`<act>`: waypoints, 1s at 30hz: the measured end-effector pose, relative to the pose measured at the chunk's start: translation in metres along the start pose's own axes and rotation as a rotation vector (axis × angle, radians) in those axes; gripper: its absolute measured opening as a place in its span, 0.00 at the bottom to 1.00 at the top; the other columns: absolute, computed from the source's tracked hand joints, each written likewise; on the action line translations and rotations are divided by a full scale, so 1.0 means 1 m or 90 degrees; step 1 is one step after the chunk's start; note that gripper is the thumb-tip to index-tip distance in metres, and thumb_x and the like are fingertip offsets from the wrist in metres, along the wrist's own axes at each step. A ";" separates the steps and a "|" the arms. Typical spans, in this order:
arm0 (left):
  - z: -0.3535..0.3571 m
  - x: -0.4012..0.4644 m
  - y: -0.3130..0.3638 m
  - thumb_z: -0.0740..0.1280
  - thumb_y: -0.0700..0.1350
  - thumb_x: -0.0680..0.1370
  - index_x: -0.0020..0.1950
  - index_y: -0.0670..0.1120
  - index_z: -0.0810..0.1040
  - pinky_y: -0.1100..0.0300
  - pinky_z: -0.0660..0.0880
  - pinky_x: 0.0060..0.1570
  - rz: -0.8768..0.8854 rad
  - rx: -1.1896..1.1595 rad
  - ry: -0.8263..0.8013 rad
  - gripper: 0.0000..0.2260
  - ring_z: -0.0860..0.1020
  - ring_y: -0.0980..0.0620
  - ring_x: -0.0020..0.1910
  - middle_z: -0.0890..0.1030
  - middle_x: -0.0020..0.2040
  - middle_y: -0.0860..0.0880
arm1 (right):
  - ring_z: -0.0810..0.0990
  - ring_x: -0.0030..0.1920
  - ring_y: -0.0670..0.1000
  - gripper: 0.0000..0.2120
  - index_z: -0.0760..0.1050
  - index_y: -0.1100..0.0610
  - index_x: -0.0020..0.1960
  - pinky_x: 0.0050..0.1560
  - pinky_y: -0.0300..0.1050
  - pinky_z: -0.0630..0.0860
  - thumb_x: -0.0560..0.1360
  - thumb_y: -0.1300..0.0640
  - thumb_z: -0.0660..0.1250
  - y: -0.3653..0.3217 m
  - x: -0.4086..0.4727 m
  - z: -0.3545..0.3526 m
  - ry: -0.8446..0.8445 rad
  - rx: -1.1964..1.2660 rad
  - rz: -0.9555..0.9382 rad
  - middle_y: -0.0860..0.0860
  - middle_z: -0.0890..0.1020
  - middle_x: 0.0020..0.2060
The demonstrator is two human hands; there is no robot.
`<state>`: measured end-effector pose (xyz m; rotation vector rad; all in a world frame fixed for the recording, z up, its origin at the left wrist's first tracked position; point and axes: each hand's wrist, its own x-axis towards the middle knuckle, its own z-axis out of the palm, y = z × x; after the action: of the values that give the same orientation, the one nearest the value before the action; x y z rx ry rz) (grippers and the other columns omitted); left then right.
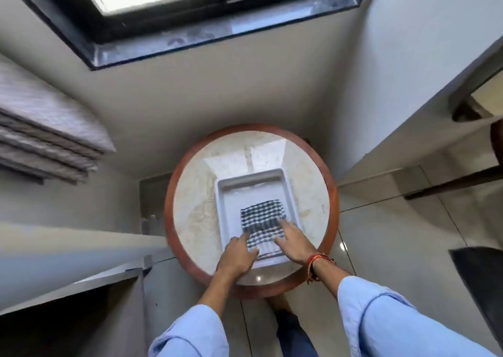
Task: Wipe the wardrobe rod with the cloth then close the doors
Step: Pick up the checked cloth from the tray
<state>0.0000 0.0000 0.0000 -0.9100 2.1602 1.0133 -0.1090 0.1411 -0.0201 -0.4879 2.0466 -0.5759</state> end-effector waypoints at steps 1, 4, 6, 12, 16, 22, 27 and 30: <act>0.005 0.013 -0.001 0.64 0.49 0.77 0.74 0.47 0.68 0.51 0.70 0.66 -0.009 -0.039 0.017 0.25 0.73 0.41 0.68 0.74 0.69 0.40 | 0.56 0.80 0.56 0.30 0.53 0.56 0.80 0.79 0.53 0.58 0.82 0.52 0.60 0.005 0.011 0.002 0.023 0.016 0.001 0.56 0.56 0.81; 0.013 0.039 -0.001 0.64 0.44 0.78 0.73 0.48 0.70 0.54 0.71 0.65 -0.047 -0.134 0.037 0.23 0.75 0.43 0.67 0.76 0.69 0.42 | 0.59 0.79 0.57 0.31 0.54 0.55 0.80 0.78 0.52 0.60 0.81 0.56 0.61 0.012 0.033 0.003 0.040 0.030 0.025 0.57 0.55 0.81; 0.020 0.051 -0.002 0.66 0.42 0.77 0.73 0.46 0.71 0.59 0.71 0.60 -0.070 -0.187 0.045 0.23 0.76 0.45 0.66 0.77 0.69 0.44 | 0.65 0.76 0.59 0.30 0.56 0.55 0.79 0.75 0.52 0.65 0.79 0.59 0.61 0.015 0.041 0.009 0.053 0.021 0.032 0.57 0.61 0.78; 0.025 0.071 -0.001 0.70 0.35 0.74 0.69 0.45 0.76 0.58 0.73 0.59 -0.177 -0.449 0.110 0.23 0.77 0.50 0.59 0.79 0.67 0.46 | 0.74 0.63 0.57 0.31 0.65 0.56 0.76 0.66 0.48 0.74 0.74 0.69 0.62 0.018 0.049 0.026 0.099 0.032 0.033 0.56 0.72 0.61; 0.015 0.064 0.002 0.71 0.32 0.72 0.69 0.41 0.77 0.59 0.73 0.61 -0.177 -0.536 0.131 0.24 0.78 0.49 0.62 0.78 0.68 0.45 | 0.76 0.61 0.54 0.28 0.73 0.59 0.71 0.60 0.36 0.70 0.72 0.74 0.61 0.005 0.044 0.021 0.184 0.131 0.047 0.56 0.75 0.59; -0.022 0.005 0.000 0.71 0.31 0.71 0.65 0.44 0.81 0.56 0.80 0.56 -0.118 -0.468 0.210 0.23 0.81 0.53 0.53 0.79 0.66 0.47 | 0.77 0.59 0.53 0.29 0.75 0.59 0.69 0.56 0.30 0.69 0.71 0.75 0.61 -0.039 -0.005 0.011 0.188 0.131 0.007 0.55 0.75 0.56; -0.056 -0.077 -0.035 0.71 0.31 0.70 0.64 0.43 0.81 0.58 0.76 0.61 -0.106 -0.389 0.253 0.22 0.81 0.46 0.58 0.81 0.63 0.44 | 0.77 0.61 0.55 0.28 0.76 0.60 0.68 0.66 0.41 0.72 0.69 0.73 0.62 -0.100 -0.064 0.033 0.114 0.089 -0.033 0.56 0.76 0.57; -0.081 -0.138 -0.078 0.71 0.33 0.70 0.65 0.43 0.80 0.62 0.74 0.56 -0.113 -0.317 0.290 0.23 0.80 0.44 0.59 0.81 0.62 0.43 | 0.77 0.62 0.55 0.28 0.77 0.60 0.67 0.68 0.42 0.71 0.68 0.72 0.63 -0.150 -0.097 0.061 0.062 0.063 -0.095 0.56 0.78 0.58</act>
<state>0.1258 -0.0572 0.1116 -1.6728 2.1535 1.3877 0.0086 0.0596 0.1038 -0.5657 2.0736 -0.8003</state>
